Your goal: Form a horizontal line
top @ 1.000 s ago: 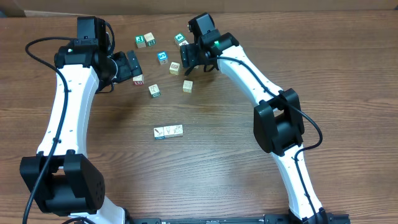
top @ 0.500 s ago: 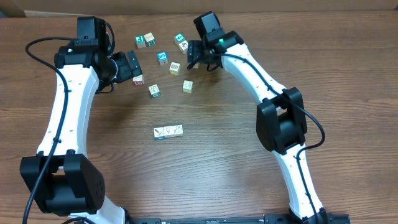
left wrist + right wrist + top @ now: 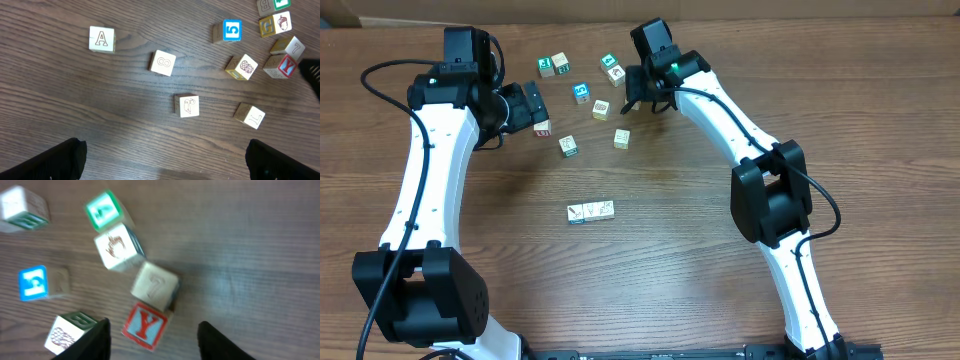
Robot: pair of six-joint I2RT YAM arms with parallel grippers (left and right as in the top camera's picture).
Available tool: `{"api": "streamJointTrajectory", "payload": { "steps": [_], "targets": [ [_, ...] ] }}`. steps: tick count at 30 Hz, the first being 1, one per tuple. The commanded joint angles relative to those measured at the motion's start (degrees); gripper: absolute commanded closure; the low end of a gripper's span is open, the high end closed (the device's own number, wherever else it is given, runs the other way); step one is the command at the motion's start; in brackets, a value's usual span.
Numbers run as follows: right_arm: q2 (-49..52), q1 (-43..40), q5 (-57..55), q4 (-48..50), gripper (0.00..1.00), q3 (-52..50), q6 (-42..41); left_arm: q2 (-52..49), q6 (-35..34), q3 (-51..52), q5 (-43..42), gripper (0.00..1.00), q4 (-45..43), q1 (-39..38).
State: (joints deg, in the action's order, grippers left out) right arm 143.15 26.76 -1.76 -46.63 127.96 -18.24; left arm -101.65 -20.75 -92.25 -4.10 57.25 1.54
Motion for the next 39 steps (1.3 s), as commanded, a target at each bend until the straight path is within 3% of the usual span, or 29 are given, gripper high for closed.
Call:
{"api": "streamJointTrajectory", "payload": {
  "steps": [1, 8, 21, 28, 39],
  "targets": [
    [2.5, 0.2, -0.1, -2.2, 0.55, 0.7, -1.3, 0.1, 0.4, -0.8, -0.2, 0.01, -0.1, -0.1],
    [2.7, 0.2, -0.6, -3.1, 0.69, 0.7, -1.6, 0.1, 0.4, -0.8, -0.2, 0.0, -0.1, -0.1],
    [1.8, -1.5, -1.9, -6.4, 0.71, 0.9, -4.5, 0.1, 0.4, -0.8, -0.2, 0.0, -0.1, -0.1],
    [0.2, -1.5, -0.5, -1.9, 0.95, 2.3, -4.5, 0.1, 0.4, -0.8, -0.2, 0.0, -0.1, -0.1],
    [2.0, -1.1, 0.4, 3.8, 0.96, -0.1, -4.5, 0.1, 0.4, -0.8, -0.2, 0.0, -0.1, -0.1]
  ]
}}
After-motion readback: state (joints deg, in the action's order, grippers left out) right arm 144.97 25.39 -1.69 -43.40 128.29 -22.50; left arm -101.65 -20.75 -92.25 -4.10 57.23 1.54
